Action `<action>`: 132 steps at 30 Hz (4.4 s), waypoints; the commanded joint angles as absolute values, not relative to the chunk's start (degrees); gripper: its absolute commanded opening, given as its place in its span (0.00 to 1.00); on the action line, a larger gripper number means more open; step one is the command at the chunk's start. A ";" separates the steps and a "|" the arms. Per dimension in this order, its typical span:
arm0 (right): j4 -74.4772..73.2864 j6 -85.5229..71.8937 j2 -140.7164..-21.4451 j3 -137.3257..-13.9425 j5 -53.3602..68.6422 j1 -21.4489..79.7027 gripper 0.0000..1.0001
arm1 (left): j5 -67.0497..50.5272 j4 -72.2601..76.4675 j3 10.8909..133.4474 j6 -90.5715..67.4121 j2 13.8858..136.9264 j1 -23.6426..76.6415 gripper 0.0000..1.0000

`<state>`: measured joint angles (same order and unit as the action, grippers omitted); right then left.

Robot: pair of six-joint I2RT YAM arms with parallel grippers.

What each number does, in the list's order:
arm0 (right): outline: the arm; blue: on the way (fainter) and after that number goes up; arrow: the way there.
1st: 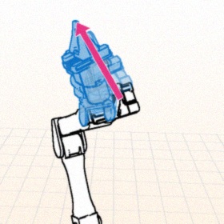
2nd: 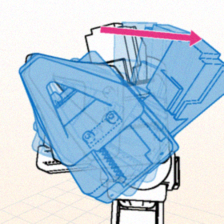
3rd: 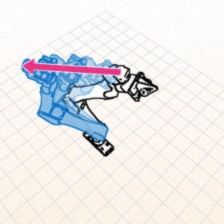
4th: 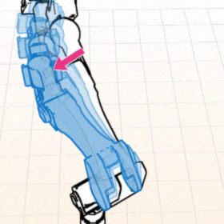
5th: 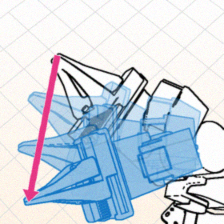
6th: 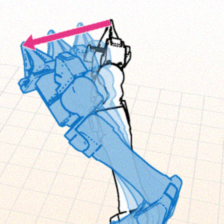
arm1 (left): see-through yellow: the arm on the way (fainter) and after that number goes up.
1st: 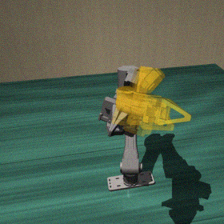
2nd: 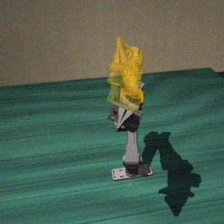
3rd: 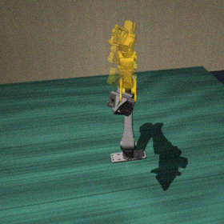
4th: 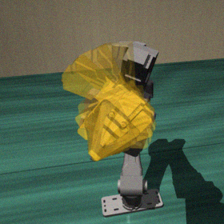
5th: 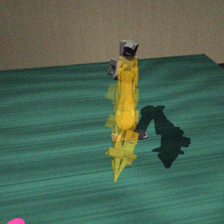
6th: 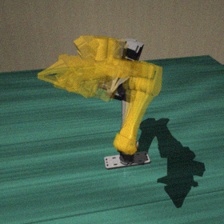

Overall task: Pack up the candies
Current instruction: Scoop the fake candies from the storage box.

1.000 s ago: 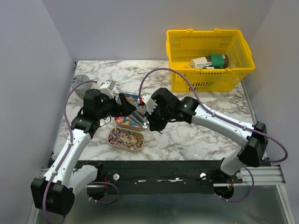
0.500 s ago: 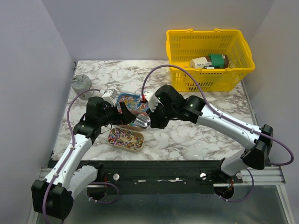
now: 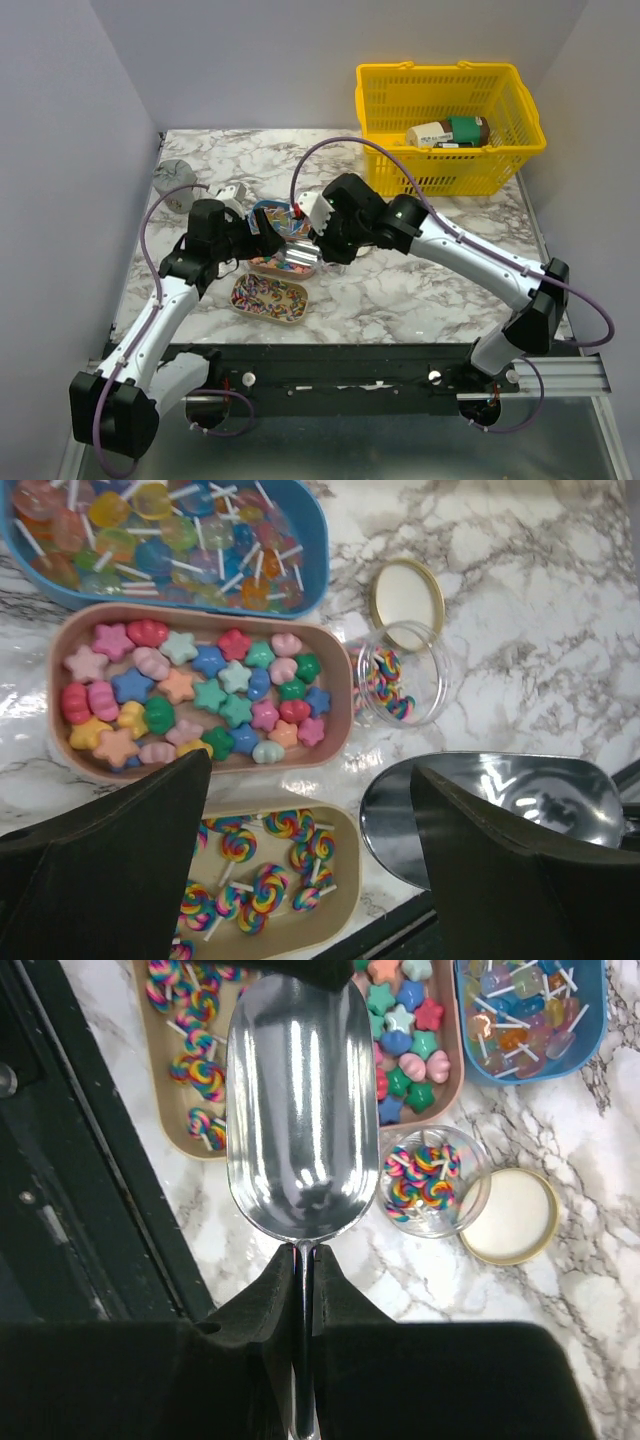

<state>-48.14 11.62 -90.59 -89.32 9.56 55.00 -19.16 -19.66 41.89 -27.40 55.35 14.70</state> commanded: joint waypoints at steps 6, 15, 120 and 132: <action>-55.02 21.53 -100.44 -97.46 0.89 54.67 0.01 | 2.01 -28.64 53.08 -30.58 58.62 13.89 0.98; -60.55 24.26 -110.56 -107.48 -6.24 54.75 0.01 | 0.09 -34.46 51.51 -33.05 68.37 5.89 0.81; -31.38 15.38 -116.02 -95.37 -8.70 58.62 0.01 | -3.25 -30.15 52.56 -34.01 78.93 9.14 0.36; -27.52 14.42 -109.34 -88.60 -8.79 58.62 0.01 | -0.88 -27.95 49.66 -34.37 74.10 7.91 0.40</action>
<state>-31.66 15.44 -113.51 -91.48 -8.12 58.35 -3.49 -29.69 51.22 -33.91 76.93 8.51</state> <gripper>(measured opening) 0.161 0.391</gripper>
